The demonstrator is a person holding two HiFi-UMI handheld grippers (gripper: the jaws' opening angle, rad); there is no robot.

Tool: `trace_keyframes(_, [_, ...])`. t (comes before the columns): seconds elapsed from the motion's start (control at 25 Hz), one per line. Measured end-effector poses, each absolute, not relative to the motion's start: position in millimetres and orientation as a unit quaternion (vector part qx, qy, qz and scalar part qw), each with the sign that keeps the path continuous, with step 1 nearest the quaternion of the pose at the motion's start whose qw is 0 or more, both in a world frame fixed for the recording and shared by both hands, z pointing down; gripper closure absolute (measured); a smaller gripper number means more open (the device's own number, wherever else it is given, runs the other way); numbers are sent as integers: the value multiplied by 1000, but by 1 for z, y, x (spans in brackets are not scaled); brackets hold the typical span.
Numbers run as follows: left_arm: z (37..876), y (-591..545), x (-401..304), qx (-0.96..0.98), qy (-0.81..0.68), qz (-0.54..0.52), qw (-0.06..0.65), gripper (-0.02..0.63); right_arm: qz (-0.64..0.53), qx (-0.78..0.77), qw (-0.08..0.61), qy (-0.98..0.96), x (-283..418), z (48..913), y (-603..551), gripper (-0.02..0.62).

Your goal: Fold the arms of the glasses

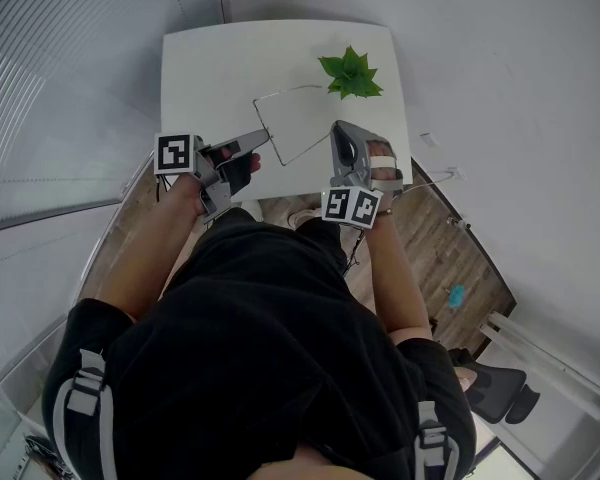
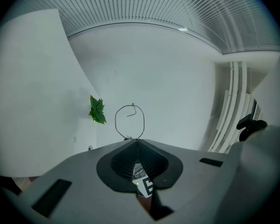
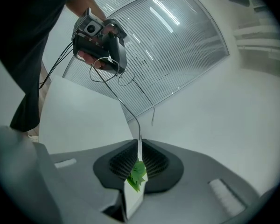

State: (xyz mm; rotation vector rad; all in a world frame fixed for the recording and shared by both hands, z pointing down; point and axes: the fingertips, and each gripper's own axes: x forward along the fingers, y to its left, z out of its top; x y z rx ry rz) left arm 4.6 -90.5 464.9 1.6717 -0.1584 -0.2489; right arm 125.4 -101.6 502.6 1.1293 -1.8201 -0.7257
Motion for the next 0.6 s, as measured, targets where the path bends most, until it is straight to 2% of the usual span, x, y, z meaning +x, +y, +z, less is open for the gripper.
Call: trace_keyframes(0.6, [469,-81,21,735,-48,-96,670,593,-317,424,431,-731,118,501,-111,555])
